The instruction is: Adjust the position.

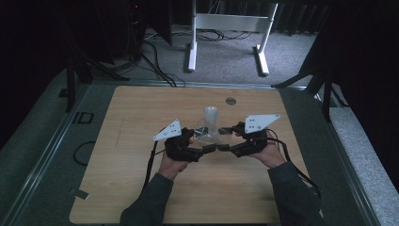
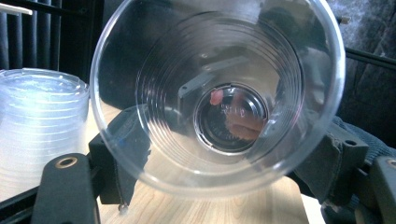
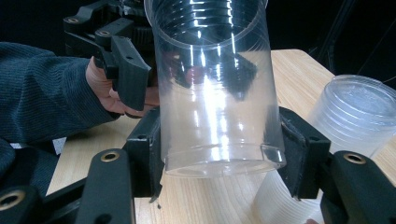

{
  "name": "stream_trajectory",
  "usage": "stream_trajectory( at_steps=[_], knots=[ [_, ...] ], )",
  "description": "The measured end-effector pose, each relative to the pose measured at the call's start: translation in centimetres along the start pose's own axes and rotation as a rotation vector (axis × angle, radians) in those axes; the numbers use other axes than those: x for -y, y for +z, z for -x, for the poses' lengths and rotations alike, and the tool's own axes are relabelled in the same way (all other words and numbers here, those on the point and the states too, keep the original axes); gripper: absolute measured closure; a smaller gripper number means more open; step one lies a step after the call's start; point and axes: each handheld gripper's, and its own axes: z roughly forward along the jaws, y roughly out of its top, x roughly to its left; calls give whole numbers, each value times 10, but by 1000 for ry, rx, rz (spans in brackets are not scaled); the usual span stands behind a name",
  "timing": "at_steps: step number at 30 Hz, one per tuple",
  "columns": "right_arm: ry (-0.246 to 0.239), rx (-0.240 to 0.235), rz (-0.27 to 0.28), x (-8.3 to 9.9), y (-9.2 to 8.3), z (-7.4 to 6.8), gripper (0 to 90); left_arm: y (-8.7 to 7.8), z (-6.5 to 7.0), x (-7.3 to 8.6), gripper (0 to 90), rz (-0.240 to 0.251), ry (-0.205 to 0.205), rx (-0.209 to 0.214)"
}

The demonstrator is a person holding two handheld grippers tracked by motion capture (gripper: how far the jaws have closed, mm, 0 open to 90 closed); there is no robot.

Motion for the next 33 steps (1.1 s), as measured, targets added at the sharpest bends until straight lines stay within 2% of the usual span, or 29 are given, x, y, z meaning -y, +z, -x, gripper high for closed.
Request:
stream_trajectory(
  at_steps=[5,6,11,17,33],
  knots=[
    [-1,0,0,0,0,0,411,1,0,-1,234,3,0,-19],
    [0,-2,0,0,1,0,412,1,0,-1,211,9,-2,-21],
    [-2,-6,-4,0,1,0,411,0,0,-1,211,16,-8,-15],
    [-5,-10,-10,1,1,0,410,0,0,-1,275,20,-4,-1],
    [-17,-13,-32,1,2,0,402,0,1,-1,298,25,5,-4]
  ],
)
